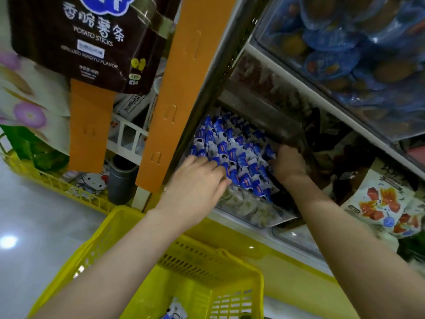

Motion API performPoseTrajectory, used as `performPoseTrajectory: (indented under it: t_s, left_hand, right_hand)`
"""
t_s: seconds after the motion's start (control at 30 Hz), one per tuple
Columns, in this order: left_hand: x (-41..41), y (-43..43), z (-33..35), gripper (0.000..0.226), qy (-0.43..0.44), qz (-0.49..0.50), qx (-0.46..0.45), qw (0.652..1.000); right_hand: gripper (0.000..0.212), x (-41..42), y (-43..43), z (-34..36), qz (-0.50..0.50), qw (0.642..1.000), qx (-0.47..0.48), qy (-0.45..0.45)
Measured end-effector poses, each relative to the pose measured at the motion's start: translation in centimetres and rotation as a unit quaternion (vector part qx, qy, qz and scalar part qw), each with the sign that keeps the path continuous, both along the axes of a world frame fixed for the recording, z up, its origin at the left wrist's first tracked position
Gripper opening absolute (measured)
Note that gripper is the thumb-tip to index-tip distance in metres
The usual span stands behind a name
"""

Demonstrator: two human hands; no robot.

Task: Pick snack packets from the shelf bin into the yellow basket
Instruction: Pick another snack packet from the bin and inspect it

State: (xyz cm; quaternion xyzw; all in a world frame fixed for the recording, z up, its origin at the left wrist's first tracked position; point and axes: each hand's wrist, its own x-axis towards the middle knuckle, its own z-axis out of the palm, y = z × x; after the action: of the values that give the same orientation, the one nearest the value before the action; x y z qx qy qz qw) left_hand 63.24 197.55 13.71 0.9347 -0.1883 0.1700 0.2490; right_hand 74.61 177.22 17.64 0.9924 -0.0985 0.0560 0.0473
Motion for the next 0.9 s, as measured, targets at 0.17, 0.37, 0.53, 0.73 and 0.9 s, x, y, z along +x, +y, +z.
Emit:
performPoseTrajectory:
  t_s: [0.17, 0.37, 0.53, 0.73, 0.9]
  left_hand:
    - [0.3, 0.2, -0.4, 0.033, -0.003, -0.008, 0.001, 1.0]
    - [0.4, 0.8, -0.2, 0.032, 0.009, -0.027, -0.01, 1.0]
    - [0.5, 1.4, 0.0, 0.035, 0.011, -0.045, -0.001, 0.999]
    - [0.5, 1.5, 0.3, 0.036, 0.02, -0.052, 0.0, 0.998]
    - [0.6, 1.4, 0.2, 0.036, 0.029, -0.046, 0.006, 0.999]
  right_hand:
    - [0.021, 0.7, -0.3, -0.8, -0.018, 0.988, 0.154, 0.004]
    - [0.021, 2.1, -0.5, -0.9, -0.005, 0.989, 0.103, 0.105]
    - [0.015, 4.5, 2.6, -0.3, 0.177, 0.967, 0.18, -0.028]
    - [0.02, 9.2, 8.1, -0.2, 0.212, 0.945, 0.248, 0.036]
    - [0.03, 11.2, 9.3, -1.6, 0.164, 0.95, 0.26, 0.046]
